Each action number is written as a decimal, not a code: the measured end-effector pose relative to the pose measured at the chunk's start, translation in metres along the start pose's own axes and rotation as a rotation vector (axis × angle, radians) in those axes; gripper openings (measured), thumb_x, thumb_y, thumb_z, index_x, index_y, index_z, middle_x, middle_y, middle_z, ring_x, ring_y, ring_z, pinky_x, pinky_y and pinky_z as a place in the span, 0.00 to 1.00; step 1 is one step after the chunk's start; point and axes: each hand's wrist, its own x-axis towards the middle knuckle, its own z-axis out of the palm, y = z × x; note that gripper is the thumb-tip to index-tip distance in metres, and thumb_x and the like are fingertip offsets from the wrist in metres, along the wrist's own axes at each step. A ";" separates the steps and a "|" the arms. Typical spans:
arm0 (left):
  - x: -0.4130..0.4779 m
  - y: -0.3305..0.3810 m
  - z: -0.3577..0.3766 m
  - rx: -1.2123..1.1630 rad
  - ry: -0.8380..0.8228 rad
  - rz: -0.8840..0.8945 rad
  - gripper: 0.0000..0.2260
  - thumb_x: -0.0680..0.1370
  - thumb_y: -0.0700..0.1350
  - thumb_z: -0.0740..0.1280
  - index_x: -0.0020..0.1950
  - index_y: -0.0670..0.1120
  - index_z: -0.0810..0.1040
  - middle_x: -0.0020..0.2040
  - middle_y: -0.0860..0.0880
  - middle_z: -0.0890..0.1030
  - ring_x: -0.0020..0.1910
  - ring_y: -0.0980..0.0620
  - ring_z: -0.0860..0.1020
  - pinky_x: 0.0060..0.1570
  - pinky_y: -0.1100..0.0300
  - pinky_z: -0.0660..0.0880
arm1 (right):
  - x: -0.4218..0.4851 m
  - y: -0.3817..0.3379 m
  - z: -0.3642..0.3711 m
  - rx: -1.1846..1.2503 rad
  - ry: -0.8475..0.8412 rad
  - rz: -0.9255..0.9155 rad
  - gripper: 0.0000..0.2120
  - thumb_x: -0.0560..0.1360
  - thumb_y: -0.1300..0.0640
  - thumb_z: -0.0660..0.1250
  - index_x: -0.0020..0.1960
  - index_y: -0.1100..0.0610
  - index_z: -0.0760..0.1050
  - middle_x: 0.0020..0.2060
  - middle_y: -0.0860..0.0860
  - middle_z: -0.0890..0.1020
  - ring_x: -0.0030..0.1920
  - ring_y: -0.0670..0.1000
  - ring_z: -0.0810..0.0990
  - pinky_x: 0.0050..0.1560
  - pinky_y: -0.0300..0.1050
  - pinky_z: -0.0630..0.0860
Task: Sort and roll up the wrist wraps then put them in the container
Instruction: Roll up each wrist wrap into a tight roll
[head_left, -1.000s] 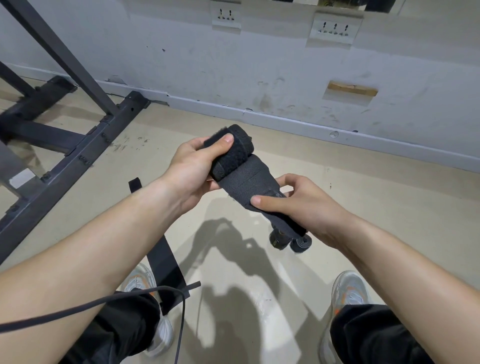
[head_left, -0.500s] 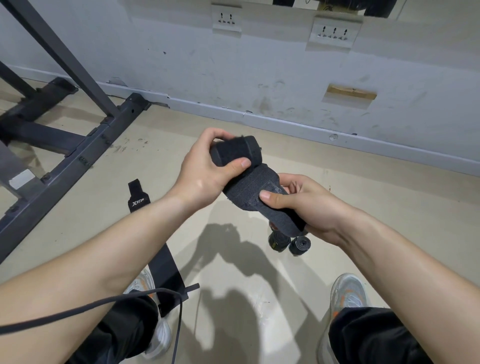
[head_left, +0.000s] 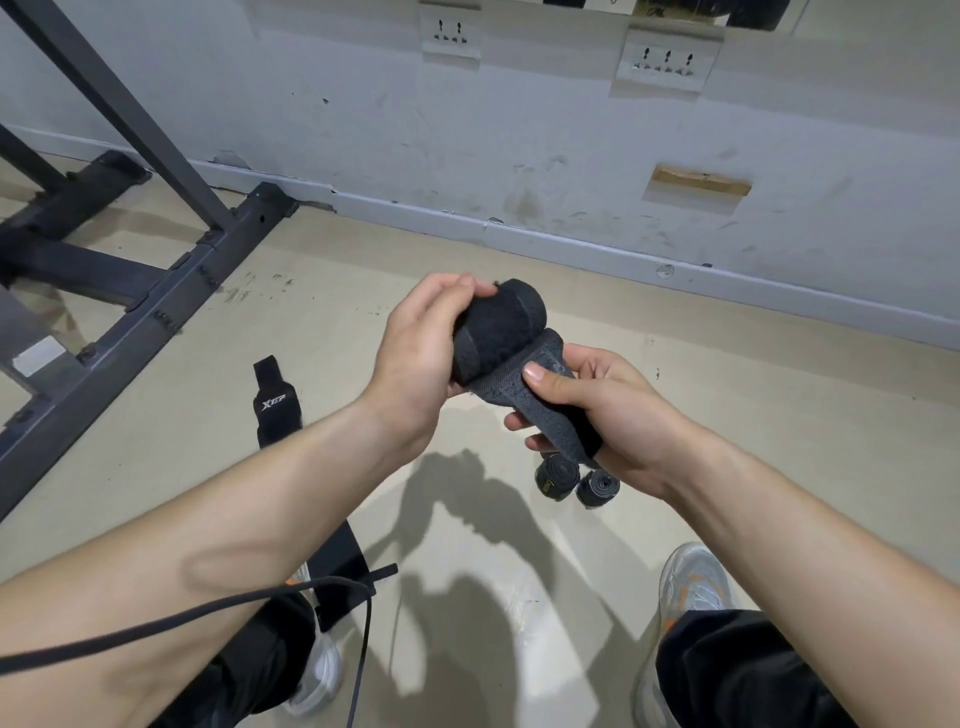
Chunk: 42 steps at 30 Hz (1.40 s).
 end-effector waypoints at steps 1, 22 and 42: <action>0.000 0.004 -0.001 -0.006 -0.001 -0.029 0.07 0.83 0.46 0.65 0.47 0.52 0.80 0.44 0.57 0.82 0.37 0.60 0.78 0.42 0.56 0.75 | 0.001 0.001 0.000 0.002 0.013 0.002 0.13 0.81 0.59 0.66 0.63 0.64 0.77 0.50 0.55 0.86 0.42 0.54 0.86 0.38 0.43 0.81; 0.011 0.010 -0.018 0.018 -0.071 -0.208 0.10 0.77 0.43 0.73 0.57 0.43 0.83 0.40 0.49 0.85 0.35 0.53 0.83 0.37 0.59 0.80 | 0.004 -0.004 0.001 -0.232 0.213 0.082 0.14 0.77 0.56 0.74 0.51 0.68 0.79 0.31 0.54 0.83 0.28 0.51 0.81 0.33 0.44 0.80; 0.015 -0.007 -0.009 0.328 0.043 0.057 0.24 0.67 0.44 0.81 0.60 0.49 0.77 0.55 0.50 0.81 0.49 0.53 0.82 0.42 0.61 0.78 | -0.001 -0.013 0.010 -0.170 0.257 -0.117 0.04 0.78 0.63 0.73 0.47 0.59 0.78 0.30 0.52 0.83 0.27 0.52 0.81 0.31 0.41 0.79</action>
